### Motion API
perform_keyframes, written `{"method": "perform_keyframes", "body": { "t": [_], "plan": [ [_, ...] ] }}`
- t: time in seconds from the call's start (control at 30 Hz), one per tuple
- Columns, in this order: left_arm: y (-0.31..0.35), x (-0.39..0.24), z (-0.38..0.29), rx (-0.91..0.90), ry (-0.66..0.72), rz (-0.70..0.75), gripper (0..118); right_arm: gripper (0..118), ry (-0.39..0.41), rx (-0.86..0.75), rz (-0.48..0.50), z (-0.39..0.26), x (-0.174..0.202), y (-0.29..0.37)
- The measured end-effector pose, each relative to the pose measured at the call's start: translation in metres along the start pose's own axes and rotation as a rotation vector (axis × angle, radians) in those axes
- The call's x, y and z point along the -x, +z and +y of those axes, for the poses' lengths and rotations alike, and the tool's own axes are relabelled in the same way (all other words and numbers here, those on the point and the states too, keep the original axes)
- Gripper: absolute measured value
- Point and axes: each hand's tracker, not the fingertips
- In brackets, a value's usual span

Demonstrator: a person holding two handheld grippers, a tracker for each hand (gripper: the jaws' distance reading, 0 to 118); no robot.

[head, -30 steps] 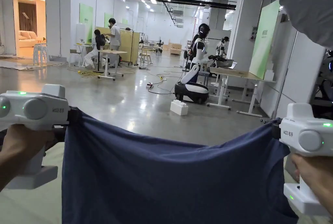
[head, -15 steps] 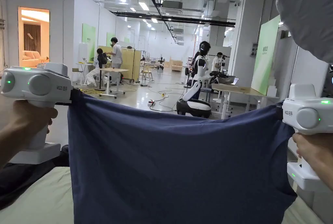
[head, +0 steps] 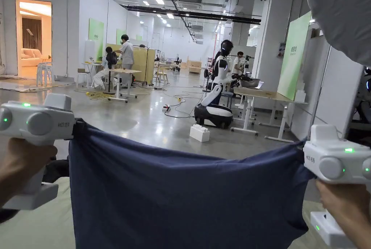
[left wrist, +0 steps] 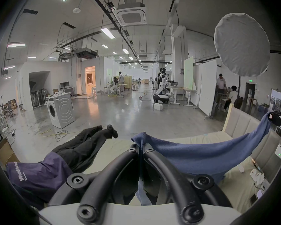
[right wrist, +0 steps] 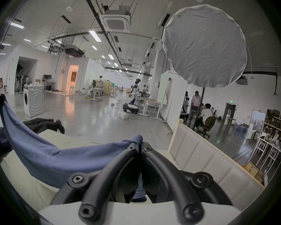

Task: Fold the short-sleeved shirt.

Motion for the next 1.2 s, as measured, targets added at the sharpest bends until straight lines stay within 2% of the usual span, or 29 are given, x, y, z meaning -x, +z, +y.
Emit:
{"method": "perform_keyframes", "body": {
  "t": [0.17,0.27,0.4,0.43,0.57,0.6,0.7,0.8,0.87,0.97,1.07,1.2],
  "plan": [
    [0.026,0.007,-0.056,0.037,0.024,-0.020,3,2,-0.017,0.056,0.036,-0.055,0.005,0.042],
    [0.052,0.010,-0.094,0.046,0.041,-0.038,4,2,0.034,0.066,0.068,-0.087,0.012,0.078],
    [0.097,0.013,-0.150,0.055,0.049,-0.060,3,2,0.007,0.131,0.090,-0.132,0.014,0.129],
    [0.108,0.017,-0.164,0.060,0.055,-0.065,3,2,0.041,0.109,0.087,-0.141,0.015,0.142],
    [0.153,0.029,-0.221,0.107,0.068,-0.077,3,2,0.020,0.216,0.124,-0.186,0.011,0.191],
    [0.164,0.032,-0.235,0.118,0.073,-0.076,3,2,0.039,0.201,0.114,-0.194,0.010,0.204],
    [0.200,0.038,-0.274,0.164,0.079,-0.094,3,2,0.029,0.270,0.135,-0.225,0.010,0.245],
    [0.230,0.041,-0.313,0.226,0.066,-0.097,3,2,0.063,0.342,0.162,-0.255,0.012,0.275],
    [0.241,0.049,-0.337,0.269,0.067,-0.094,3,2,0.072,0.391,0.177,-0.273,0.015,0.290],
    [0.258,0.055,-0.376,0.368,0.070,-0.099,4,2,0.127,0.481,0.196,-0.300,0.022,0.308],
    [0.264,0.059,-0.407,0.465,0.046,-0.095,3,2,0.115,0.598,0.208,-0.328,0.023,0.316],
    [0.268,0.061,-0.430,0.550,0.065,-0.117,3,2,0.163,0.650,0.212,-0.352,0.027,0.320]
  ]
}}
